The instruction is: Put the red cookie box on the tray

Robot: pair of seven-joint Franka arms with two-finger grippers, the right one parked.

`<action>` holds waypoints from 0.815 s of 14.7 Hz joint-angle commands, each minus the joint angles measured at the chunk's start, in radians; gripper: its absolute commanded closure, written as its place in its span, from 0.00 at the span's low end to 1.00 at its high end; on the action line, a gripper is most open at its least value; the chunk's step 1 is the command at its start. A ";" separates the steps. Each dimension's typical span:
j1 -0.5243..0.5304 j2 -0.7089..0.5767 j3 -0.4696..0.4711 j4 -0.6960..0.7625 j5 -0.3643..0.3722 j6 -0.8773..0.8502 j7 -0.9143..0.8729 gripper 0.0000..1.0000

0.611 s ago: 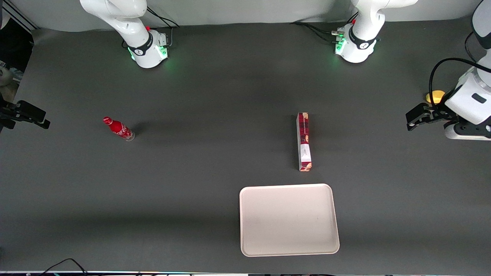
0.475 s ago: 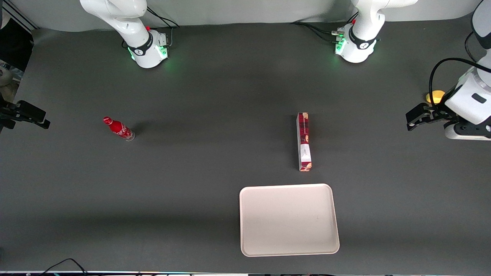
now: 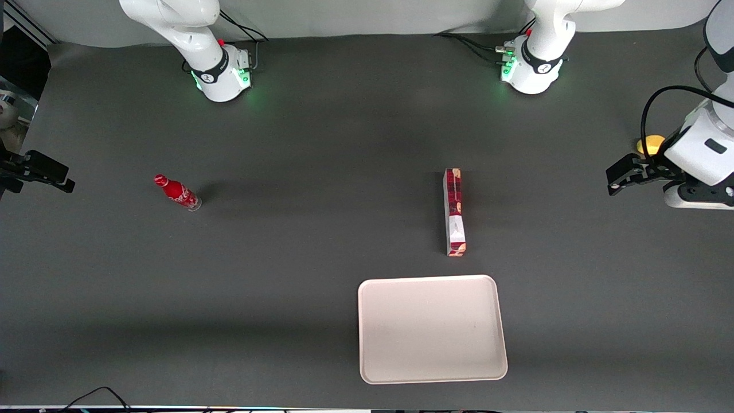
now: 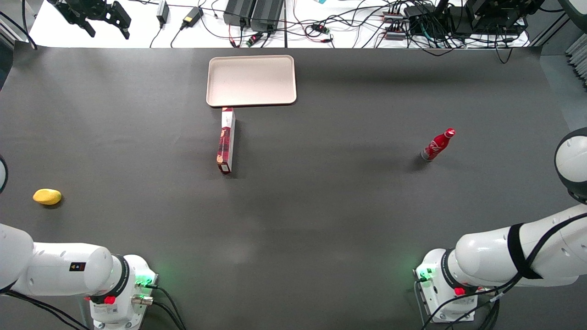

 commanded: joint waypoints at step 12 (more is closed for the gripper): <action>-0.012 0.005 0.004 0.013 0.002 -0.042 0.008 0.00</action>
